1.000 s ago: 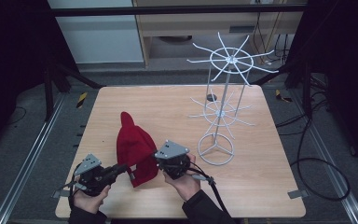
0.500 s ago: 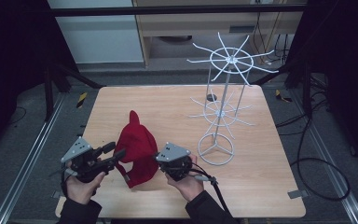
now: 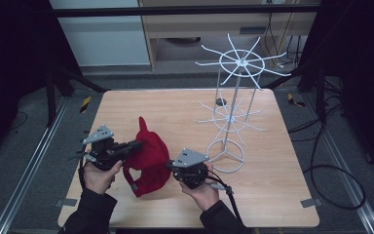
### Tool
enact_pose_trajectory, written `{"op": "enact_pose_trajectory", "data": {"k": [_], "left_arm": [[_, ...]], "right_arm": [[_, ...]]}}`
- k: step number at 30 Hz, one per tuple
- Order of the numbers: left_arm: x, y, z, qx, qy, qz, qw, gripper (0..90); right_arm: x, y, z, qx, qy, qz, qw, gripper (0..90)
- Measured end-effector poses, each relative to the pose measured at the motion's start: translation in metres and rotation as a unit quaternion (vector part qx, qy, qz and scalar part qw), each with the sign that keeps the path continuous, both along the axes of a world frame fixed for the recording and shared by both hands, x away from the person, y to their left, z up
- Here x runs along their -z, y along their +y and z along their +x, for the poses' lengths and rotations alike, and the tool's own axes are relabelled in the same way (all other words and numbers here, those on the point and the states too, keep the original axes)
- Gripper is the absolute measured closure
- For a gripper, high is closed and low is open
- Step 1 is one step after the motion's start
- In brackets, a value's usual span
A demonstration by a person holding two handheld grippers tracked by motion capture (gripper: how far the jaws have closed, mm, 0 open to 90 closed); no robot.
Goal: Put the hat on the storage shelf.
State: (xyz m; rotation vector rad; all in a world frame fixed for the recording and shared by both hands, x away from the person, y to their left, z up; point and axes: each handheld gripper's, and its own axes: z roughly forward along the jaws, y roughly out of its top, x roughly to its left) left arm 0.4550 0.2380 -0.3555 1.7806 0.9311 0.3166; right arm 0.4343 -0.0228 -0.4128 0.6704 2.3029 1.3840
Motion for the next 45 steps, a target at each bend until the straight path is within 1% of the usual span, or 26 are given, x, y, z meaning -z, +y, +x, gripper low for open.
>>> {"op": "enact_pose_trajectory", "data": {"k": [2,3,4,5,7,8,9,10,12,15,19,22,23,24,25,28,29,31,32,33,35,36,38,41,44,45], "left_arm": [[-0.003,-0.002,-0.002,-0.002,-0.006,-0.001,1.0000,86.1],[-0.008,-0.006,-0.005,-0.009,-0.015,-0.001,0.9998,86.1],[-0.008,-0.006,-0.005,-0.009,-0.015,-0.001,0.9998,86.2],[-0.011,-0.008,-0.007,-0.012,-0.023,-0.005,0.9997,86.2],[-0.014,-0.009,-0.009,-0.017,-0.029,-0.005,0.9994,86.2],[-0.017,-0.011,-0.009,-0.021,-0.033,-0.004,0.9992,86.2],[-0.020,-0.012,-0.009,-0.024,-0.038,-0.005,0.9990,86.2],[-0.020,-0.012,-0.009,-0.024,-0.038,-0.005,0.9990,86.3],[-0.026,-0.014,-0.010,-0.037,-0.052,0.000,0.9980,86.3],[-0.031,-0.015,-0.009,-0.039,-0.059,0.003,0.9975,86.3],[-0.034,-0.018,-0.009,-0.037,-0.065,-0.004,0.9972,86.3],[-0.037,-0.022,-0.011,-0.029,-0.073,-0.005,0.9969,86.3],[-0.037,-0.022,-0.011,-0.029,-0.073,-0.005,0.9969,86.2],[-0.036,-0.023,-0.011,-0.025,-0.074,-0.005,0.9969,86.2],[-0.035,-0.023,-0.012,-0.022,-0.072,-0.005,0.9971,86.2],[-0.026,-0.020,-0.017,-0.019,-0.069,-0.014,0.9973,86.2],[-0.026,-0.020,-0.017,-0.019,-0.069,-0.014,0.9973,86.2],[-0.018,-0.015,-0.021,-0.017,-0.063,-0.015,0.9978,86.2],[-0.013,-0.013,-0.023,-0.018,-0.058,-0.011,0.9981,86.1],[0.000,-0.007,-0.027,-0.017,-0.045,-0.009,0.9988,86.1],[0.004,-0.005,-0.028,-0.016,-0.041,-0.010,0.9990,86.0],[0.015,0.003,-0.033,-0.018,-0.030,-0.009,0.9993,86.0],[0.018,0.006,-0.035,-0.019,-0.026,-0.010,0.9994,85.9],[0.030,0.016,-0.044,-0.030,-0.014,0.003,0.9994,85.8],[0.036,0.020,-0.048,-0.033,-0.003,0.006,0.9994,85.8],[0.043,0.023,-0.052,-0.035,0.004,0.019,0.9992,85.8]], "right_arm": [[0.001,-0.002,0.000,0.002,0.005,0.007,1.0000,84.6],[0.002,-0.006,0.000,0.006,0.009,0.020,0.9997,76.4],[0.002,-0.006,0.000,0.006,0.009,0.020,0.9997,76.4],[0.003,-0.010,-0.001,0.012,0.013,0.036,0.9992,61.9],[0.003,-0.012,-0.001,0.014,0.015,0.044,0.9988,58.0],[0.004,-0.016,-0.003,0.014,0.019,0.060,0.9979,54.7],[0.004,-0.021,-0.005,0.020,0.030,0.094,0.9949,44.5],[0.004,-0.021,-0.005,0.020,0.030,0.094,0.9949,44.5],[0.006,-0.024,-0.006,0.024,0.039,0.101,0.9938,36.8],[0.013,-0.025,-0.009,0.024,0.044,0.102,0.9935,34.8],[0.021,-0.026,-0.007,0.029,0.059,0.099,0.9929,36.1],[0.031,-0.031,-0.001,0.032,0.092,0.093,0.9909,67.3],[0.031,-0.032,0.000,0.034,0.096,0.089,0.9909,74.7],[0.031,-0.032,0.000,0.034,0.096,0.089,0.9909,74.7],[0.031,-0.036,0.002,0.052,0.083,0.073,0.9926,86.6],[0.029,-0.038,0.004,0.079,0.050,0.054,0.9942,87.7],[0.029,-0.038,0.004,0.079,0.050,0.054,0.9942,87.7],[0.028,-0.039,0.005,0.096,0.023,0.036,0.9944,87.7],[0.028,-0.040,0.005,0.099,0.015,0.028,0.9945,87.7],[0.027,-0.041,0.007,0.104,0.002,0.012,0.9945,87.5],[0.027,-0.041,0.008,0.104,-0.001,0.007,0.9945,87.3],[0.027,-0.040,0.009,0.100,-0.004,0.000,0.9950,86.9],[0.025,-0.038,0.009,0.090,-0.006,-0.006,0.9959,85.9],[0.023,-0.033,0.009,0.074,-0.012,-0.015,0.9971,80.7],[0.021,-0.031,0.008,0.069,-0.015,-0.019,0.9973,78.8],[0.020,-0.029,0.009,0.066,-0.012,-0.019,0.9976,75.4]]}}
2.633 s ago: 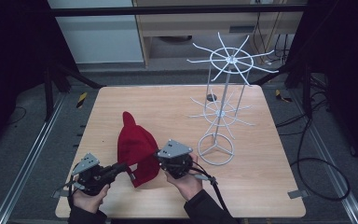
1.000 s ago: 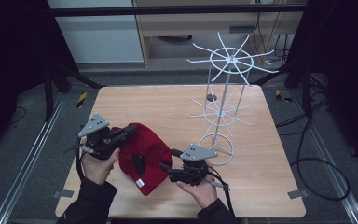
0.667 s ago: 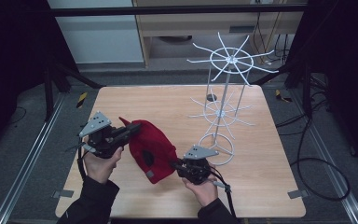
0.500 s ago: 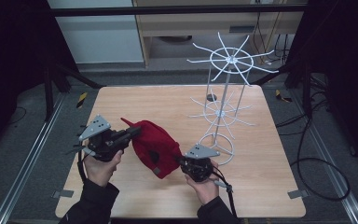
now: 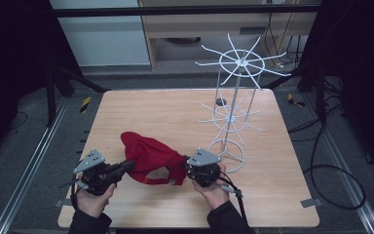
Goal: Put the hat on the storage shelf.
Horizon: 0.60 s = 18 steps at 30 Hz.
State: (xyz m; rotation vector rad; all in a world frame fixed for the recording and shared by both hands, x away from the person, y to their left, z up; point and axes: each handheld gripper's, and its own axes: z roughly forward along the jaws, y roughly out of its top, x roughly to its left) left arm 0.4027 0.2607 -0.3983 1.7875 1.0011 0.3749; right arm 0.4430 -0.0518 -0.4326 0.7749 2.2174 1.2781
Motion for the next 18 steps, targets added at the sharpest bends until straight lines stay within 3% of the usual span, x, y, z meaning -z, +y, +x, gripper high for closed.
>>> {"op": "enact_pose_trajectory", "data": {"k": [4,5,10,15,18], "left_arm": [[0.011,0.003,-0.004,-0.004,0.017,0.014,0.9997,85.7],[0.022,0.003,-0.004,-0.006,0.034,0.025,0.9991,85.7],[0.046,-0.003,0.001,0.001,0.066,0.046,0.9968,85.6],[0.058,-0.016,0.006,0.007,0.076,0.072,0.9945,85.1],[0.068,-0.024,0.007,0.018,0.085,0.092,0.9920,81.1]], "right_arm": [[-0.001,0.002,0.002,0.002,0.005,-0.002,1.0000,71.0],[0.000,0.003,0.002,0.003,0.007,-0.004,1.0000,70.8],[0.004,0.006,0.006,0.008,0.015,-0.010,0.9998,70.6],[0.007,0.007,0.009,0.013,0.021,-0.017,0.9996,69.5],[0.009,0.003,0.012,0.025,0.037,-0.018,0.9988,65.4]]}}
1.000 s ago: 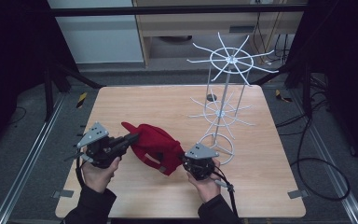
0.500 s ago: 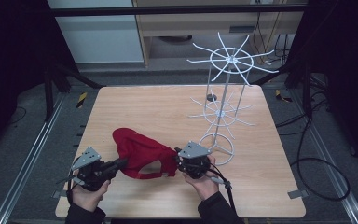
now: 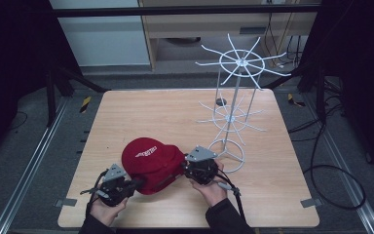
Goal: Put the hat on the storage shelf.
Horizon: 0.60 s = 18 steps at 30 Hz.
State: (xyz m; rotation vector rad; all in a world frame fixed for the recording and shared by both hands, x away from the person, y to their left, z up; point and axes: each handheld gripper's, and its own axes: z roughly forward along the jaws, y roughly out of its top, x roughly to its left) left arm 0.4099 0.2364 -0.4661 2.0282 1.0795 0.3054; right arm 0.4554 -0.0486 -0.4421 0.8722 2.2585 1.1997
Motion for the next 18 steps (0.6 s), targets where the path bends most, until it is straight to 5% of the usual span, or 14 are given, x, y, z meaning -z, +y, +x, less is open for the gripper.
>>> {"op": "enact_pose_trajectory", "data": {"k": [3,9,18], "left_arm": [[0.000,0.000,-0.002,0.005,-0.003,0.011,0.9999,71.0],[-0.007,0.015,-0.017,-0.006,-0.031,-0.003,0.9995,53.0],[-0.027,0.022,-0.013,-0.017,-0.078,-0.025,0.9965,42.5]], "right_arm": [[0.002,-0.004,0.000,0.002,0.006,-0.004,1.0000,64.1],[0.005,-0.014,0.000,0.012,0.017,-0.010,0.9997,62.8],[0.003,-0.019,-0.006,0.004,0.017,-0.005,0.9998,60.0]]}}
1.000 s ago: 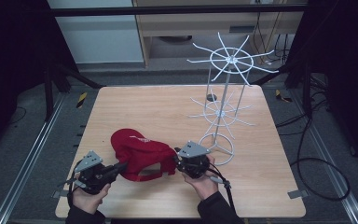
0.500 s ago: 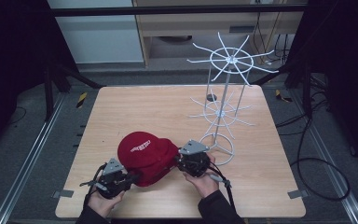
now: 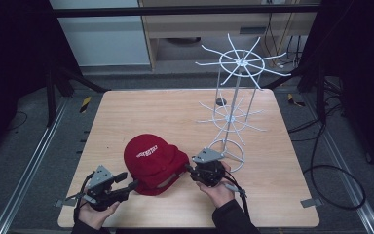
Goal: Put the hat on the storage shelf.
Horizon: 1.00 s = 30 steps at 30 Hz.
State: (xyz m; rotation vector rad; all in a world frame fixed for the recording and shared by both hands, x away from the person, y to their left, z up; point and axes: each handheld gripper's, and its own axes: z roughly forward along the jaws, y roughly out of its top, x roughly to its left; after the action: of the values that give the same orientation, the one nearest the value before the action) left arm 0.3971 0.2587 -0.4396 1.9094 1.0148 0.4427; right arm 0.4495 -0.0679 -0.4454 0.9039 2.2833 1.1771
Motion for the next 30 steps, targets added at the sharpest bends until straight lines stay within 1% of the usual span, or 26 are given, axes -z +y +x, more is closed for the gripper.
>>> {"op": "enact_pose_trajectory", "data": {"k": [1,2,3,4,5,7,8,9,12,13,14,15,16,17,18,19,20,22,23,24,26,29,30], "left_arm": [[-0.004,-0.004,0.002,0.010,-0.008,0.002,0.9999,39.9],[-0.006,-0.006,0.004,0.013,-0.013,0.005,0.9998,39.2],[-0.006,-0.006,0.004,0.013,-0.013,0.005,0.9998,38.1],[-0.010,-0.013,0.007,0.021,-0.019,0.004,0.9996,36.8],[-0.010,-0.013,0.007,0.021,-0.019,0.004,0.9996,35.9],[-0.014,-0.025,0.013,0.034,-0.024,0.009,0.9991,34.3],[-0.014,-0.025,0.013,0.034,-0.024,0.009,0.9991,33.3],[-0.014,-0.034,0.018,0.043,-0.023,0.022,0.9986,32.5],[-0.013,-0.047,0.023,0.055,-0.019,0.036,0.9977,30.5],[-0.013,-0.047,0.023,0.055,-0.019,0.036,0.9977,30.0],[-0.012,-0.050,0.025,0.059,-0.018,0.040,0.9973,29.1],[-0.011,-0.054,0.026,0.063,-0.018,0.046,0.9968,29.1],[-0.010,-0.060,0.028,0.069,-0.017,0.055,0.9959,28.2],[-0.010,-0.060,0.028,0.069,-0.017,0.055,0.9959,27.4],[-0.009,-0.063,0.029,0.071,-0.017,0.060,0.9955,27.4],[-0.008,-0.067,0.032,0.071,-0.014,0.064,0.9954,25.9],[-0.008,-0.068,0.033,0.071,-0.012,0.065,0.9953,25.8],[-0.009,-0.070,0.035,0.072,-0.010,0.067,0.9951,25.6],[-0.009,-0.074,0.038,0.074,-0.007,0.073,0.9946,25.3],[-0.009,-0.074,0.038,0.074,-0.007,0.073,0.9946,24.7],[-0.008,-0.079,0.043,0.074,-0.003,0.079,0.9941,24.6],[-0.007,-0.082,0.047,0.075,0.006,0.077,0.9942,27.4],[-0.007,-0.082,0.049,0.076,0.009,0.075,0.9942,29.8]], "right_arm": [[-0.003,-0.004,-0.004,-0.001,-0.005,0.006,1.0000,58.8],[-0.004,-0.008,-0.006,0.001,-0.004,0.012,0.9999,58.0],[-0.004,-0.008,-0.006,0.001,-0.004,0.012,0.9999,58.0],[-0.007,-0.016,-0.010,0.010,-0.006,0.021,0.9997,56.9],[-0.007,-0.021,-0.012,0.014,-0.008,0.027,0.9995,55.9],[-0.008,-0.032,-0.017,0.022,-0.006,0.035,0.9991,54.9],[-0.008,-0.032,-0.017,0.022,-0.006,0.035,0.9991,54.9],[-0.007,-0.045,-0.021,0.031,-0.005,0.042,0.9986,53.1],[-0.004,-0.060,-0.025,0.042,-0.007,0.043,0.9982,51.8],[-0.004,-0.060,-0.025,0.042,-0.007,0.043,0.9982,51.8],[-0.002,-0.074,-0.029,0.054,-0.004,0.051,0.9973,50.9],[-0.002,-0.074,-0.029,0.054,-0.004,0.051,0.9973,50.9],[-0.001,-0.085,-0.031,0.066,-0.006,0.052,0.9965,50.3],[-0.001,-0.085,-0.031,0.066,-0.006,0.052,0.9965,50.3],[0.000,-0.090,-0.033,0.070,-0.007,0.051,0.9962,50.0],[0.003,-0.100,-0.035,0.079,-0.008,0.052,0.9955,49.5],[0.004,-0.105,-0.036,0.083,-0.008,0.050,0.9953,49.1],[0.006,-0.113,-0.037,0.092,-0.007,0.048,0.9946,48.4],[0.008,-0.117,-0.038,0.095,-0.006,0.048,0.9943,47.9],[0.009,-0.120,-0.038,0.099,-0.005,0.048,0.9940,47.5],[0.011,-0.126,-0.038,0.106,-0.004,0.046,0.9933,47.4],[0.014,-0.133,-0.037,0.114,-0.003,0.043,0.9926,47.2],[0.015,-0.135,-0.037,0.114,-0.001,0.042,0.9926,47.2]]}}
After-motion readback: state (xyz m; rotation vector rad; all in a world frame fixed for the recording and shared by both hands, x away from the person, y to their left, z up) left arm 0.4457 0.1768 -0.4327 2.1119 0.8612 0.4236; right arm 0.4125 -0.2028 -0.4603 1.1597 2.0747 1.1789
